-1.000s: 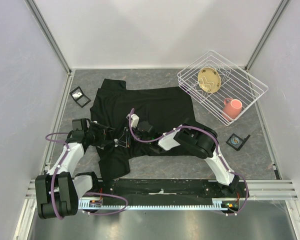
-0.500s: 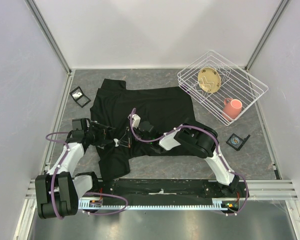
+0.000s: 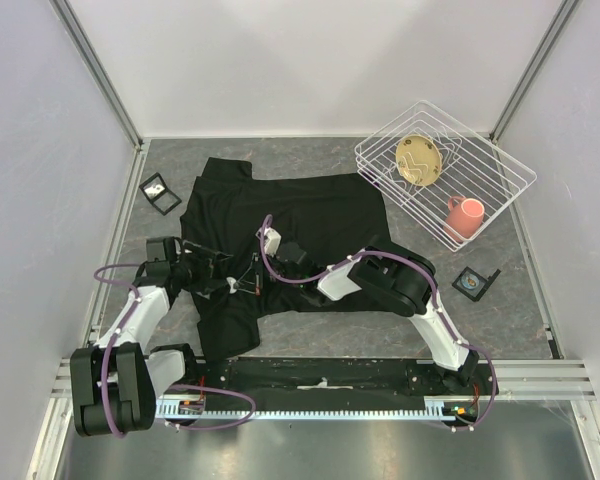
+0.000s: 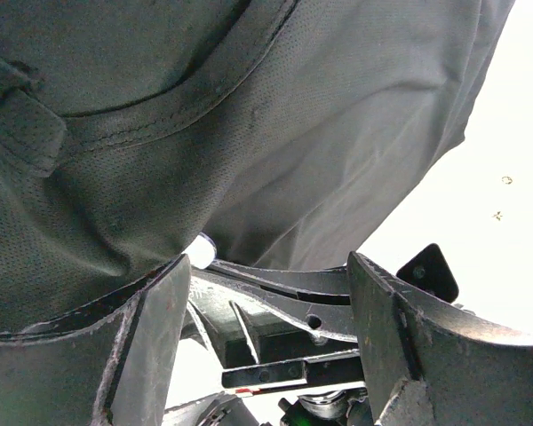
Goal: Remove the brooch from the garment
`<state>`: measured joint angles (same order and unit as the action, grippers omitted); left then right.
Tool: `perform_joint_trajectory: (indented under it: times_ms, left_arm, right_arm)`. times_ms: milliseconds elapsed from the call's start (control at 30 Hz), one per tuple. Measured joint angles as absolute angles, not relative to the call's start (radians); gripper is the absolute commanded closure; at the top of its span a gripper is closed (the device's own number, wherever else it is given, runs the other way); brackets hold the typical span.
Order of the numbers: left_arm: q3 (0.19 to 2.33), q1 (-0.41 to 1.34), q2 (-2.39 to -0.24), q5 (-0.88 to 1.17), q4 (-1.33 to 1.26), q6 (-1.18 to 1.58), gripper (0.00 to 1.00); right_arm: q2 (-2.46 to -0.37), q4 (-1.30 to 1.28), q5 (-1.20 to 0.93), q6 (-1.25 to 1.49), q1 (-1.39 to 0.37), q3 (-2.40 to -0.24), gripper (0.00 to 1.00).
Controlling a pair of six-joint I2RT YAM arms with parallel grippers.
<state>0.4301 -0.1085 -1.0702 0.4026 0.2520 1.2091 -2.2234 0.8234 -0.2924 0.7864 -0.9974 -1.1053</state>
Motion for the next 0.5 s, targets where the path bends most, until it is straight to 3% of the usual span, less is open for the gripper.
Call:
perform_joint_trajectory:
  times_ms: [500]
  left_arm:
    - [0.425,-0.08,-1.095,0.398,0.239,1.235,0.25]
  right_arm:
    - [-2.223,0.791,-0.265,0.789,-1.015,-1.121,1.0]
